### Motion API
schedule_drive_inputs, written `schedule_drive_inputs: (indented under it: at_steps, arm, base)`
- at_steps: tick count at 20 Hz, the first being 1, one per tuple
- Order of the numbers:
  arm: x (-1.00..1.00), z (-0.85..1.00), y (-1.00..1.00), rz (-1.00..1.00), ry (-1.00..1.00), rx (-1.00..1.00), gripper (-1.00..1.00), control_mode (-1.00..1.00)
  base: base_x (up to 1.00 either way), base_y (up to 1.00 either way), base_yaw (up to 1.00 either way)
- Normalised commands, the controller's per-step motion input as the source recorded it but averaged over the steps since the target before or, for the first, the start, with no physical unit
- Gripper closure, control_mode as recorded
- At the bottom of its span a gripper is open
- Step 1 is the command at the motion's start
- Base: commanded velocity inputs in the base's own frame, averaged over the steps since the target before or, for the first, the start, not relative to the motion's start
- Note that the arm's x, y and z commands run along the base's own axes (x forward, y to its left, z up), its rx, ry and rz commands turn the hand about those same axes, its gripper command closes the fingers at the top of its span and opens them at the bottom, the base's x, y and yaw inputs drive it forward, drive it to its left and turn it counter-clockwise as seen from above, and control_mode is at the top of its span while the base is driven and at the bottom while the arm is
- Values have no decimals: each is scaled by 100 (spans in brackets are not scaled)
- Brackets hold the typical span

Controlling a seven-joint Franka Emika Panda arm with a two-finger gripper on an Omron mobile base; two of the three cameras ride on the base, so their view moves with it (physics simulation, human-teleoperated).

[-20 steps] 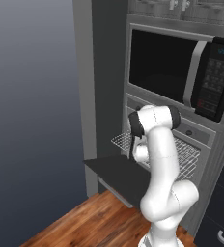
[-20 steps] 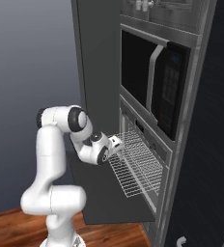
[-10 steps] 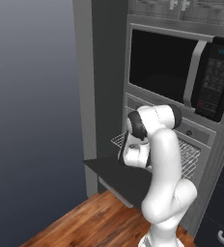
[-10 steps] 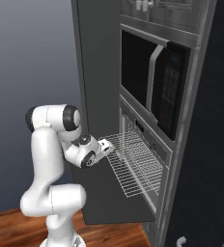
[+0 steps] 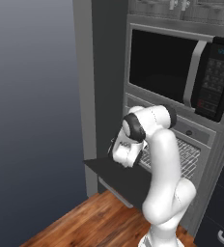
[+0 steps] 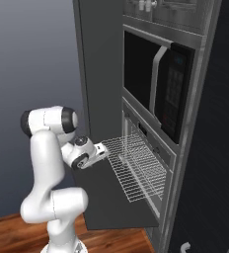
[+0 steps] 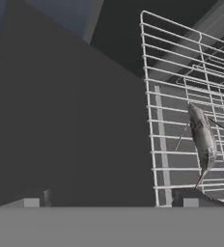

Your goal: Place the fish on the top rack of the oven, and slide the tray back inside. Close the oven door.

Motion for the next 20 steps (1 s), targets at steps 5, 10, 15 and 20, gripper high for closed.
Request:
schedule_drive_inputs:
  at_steps: [5,10,15,20]
  arm:
    - [0,-58,23,-2,0,6,-100,-100]
    - [3,-73,20,-1,0,2,-100,-100]
    - [1,-42,3,-4,0,3,-100,-100]
    - [11,-31,-11,-5,0,3,-100,-100]
  base:
    - [0,0,0]
    - [0,0,0]
    - [0,0,0]
    - [0,0,0]
